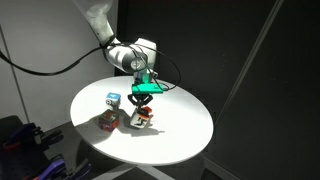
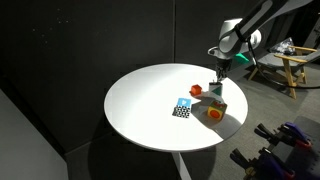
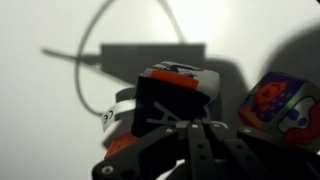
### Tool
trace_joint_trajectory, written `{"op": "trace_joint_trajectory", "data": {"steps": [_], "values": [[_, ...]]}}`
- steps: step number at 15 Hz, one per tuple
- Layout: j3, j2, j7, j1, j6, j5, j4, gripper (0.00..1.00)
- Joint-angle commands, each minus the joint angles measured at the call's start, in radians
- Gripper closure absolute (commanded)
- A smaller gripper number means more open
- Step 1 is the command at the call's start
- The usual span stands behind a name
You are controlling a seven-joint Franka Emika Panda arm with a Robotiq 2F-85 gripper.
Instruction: Place the black and white toy on the orange and green toy
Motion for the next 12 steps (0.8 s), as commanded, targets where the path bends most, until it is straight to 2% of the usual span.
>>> {"op": "trace_joint_trajectory", "data": {"steps": [1,12], "values": [[0.008,-0.060,-0.019,0.003,-0.044,-0.001,-0.055,0.98],[0.017,-0.146,-0.036,0.009,-0.103,0.022,-0.084,0.98]]}}
